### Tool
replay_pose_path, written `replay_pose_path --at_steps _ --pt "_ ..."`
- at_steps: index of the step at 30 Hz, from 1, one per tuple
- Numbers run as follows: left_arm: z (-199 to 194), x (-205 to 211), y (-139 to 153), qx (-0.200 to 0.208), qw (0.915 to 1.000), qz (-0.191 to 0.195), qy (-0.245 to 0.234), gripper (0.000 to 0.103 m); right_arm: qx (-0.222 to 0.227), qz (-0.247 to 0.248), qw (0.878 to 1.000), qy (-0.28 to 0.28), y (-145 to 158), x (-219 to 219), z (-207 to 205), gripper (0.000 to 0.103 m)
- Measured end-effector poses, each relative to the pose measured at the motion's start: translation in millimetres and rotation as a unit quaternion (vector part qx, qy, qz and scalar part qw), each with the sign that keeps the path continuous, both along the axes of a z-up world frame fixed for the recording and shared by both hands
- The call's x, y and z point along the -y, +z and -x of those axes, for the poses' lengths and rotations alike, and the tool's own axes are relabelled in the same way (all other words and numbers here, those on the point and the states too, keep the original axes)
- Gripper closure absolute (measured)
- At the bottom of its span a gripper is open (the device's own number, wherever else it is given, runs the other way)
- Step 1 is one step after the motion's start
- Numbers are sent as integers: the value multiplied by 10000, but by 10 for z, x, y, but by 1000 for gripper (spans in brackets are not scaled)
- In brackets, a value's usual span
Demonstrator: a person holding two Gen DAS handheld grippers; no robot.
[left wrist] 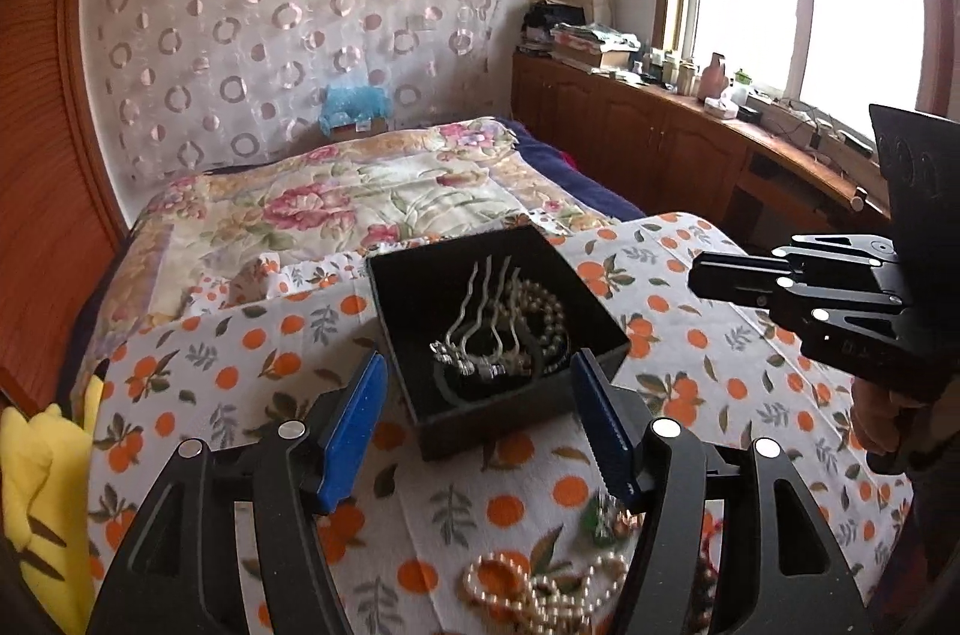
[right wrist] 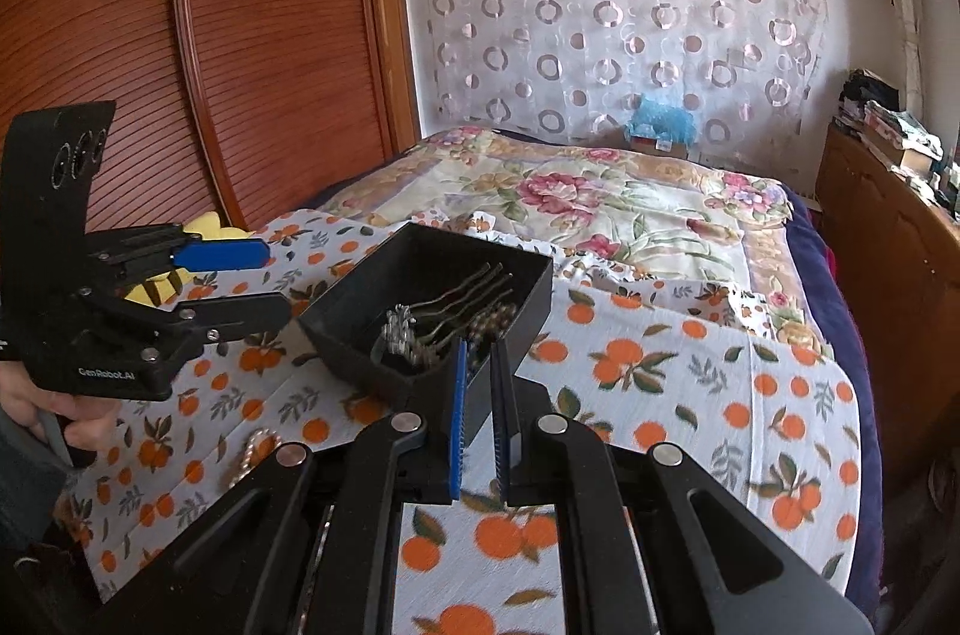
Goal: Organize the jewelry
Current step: 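Release hairpin and pearls into the box and withdraw both tools, then grasp the red string bracelet with the right tool and lift it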
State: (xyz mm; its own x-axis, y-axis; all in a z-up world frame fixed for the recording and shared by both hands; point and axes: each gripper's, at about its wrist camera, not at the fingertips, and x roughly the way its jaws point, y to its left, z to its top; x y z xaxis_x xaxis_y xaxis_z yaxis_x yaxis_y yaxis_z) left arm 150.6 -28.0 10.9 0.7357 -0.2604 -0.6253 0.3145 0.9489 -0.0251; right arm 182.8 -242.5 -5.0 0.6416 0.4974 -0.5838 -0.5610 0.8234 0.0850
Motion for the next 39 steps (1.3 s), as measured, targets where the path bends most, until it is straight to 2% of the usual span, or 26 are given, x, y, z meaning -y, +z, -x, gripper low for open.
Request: replay_pose_path --at_steps 10,19,20,23,29,34,37,39 --pt "342 -184 -176 -123 9998 71 132 42 1 -2 10000 -86 -25 55 339 94" --pt "740 -204 -404 -356 9993 101 113 42 -275 -95 9995 -109 -262 106 774 94" --pt "770 -195 -432 -399 9991 105 94 42 -330 -89 9993 -120 -305 116 816 93" --pt "868 -154 -499 -518 9986 93 4 42 -422 27 9989 -193 -433 157 929 76" --pt "981 4 -618 -673 9974 98 -253 43 -729 249 9969 -173 -658 208 1019 76" --pt "989 150 -710 -830 9956 61 -441 61 -980 584 9935 12 -830 136 1000 76" --pt "990 211 -761 -900 9946 29 -516 69 -937 753 9927 15 -890 97 1007 76" --pt "983 244 -791 -943 9941 -15 -538 70 -912 770 9928 19 -904 93 1014 77"
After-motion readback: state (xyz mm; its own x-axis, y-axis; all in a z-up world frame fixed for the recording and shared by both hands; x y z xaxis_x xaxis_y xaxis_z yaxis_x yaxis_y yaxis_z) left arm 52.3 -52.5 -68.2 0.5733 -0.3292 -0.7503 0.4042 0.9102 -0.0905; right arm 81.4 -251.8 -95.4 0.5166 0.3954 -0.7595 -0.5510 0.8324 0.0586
